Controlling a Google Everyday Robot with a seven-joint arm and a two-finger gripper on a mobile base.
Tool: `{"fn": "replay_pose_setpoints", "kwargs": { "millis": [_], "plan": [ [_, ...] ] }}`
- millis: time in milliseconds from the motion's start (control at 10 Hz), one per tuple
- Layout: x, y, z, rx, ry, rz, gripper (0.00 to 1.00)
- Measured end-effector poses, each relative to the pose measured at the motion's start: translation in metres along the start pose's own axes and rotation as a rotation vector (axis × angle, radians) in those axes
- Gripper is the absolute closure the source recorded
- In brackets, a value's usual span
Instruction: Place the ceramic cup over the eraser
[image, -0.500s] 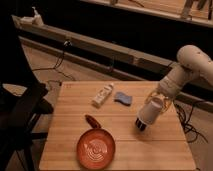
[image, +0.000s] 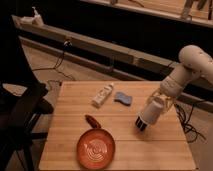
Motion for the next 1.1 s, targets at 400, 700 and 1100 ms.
{"fn": "replay_pose_setpoints", "kwargs": {
  "millis": [400, 700, 1100],
  "plan": [
    [-0.005, 0.0, 0.006, -0.014, 0.003, -0.032, 0.58],
    [-0.015, -0.004, 0.018, -0.023, 0.003, -0.066, 0.36],
    [-0.015, -0.006, 0.024, -0.017, -0.001, -0.07, 0.2]
  ]
}}
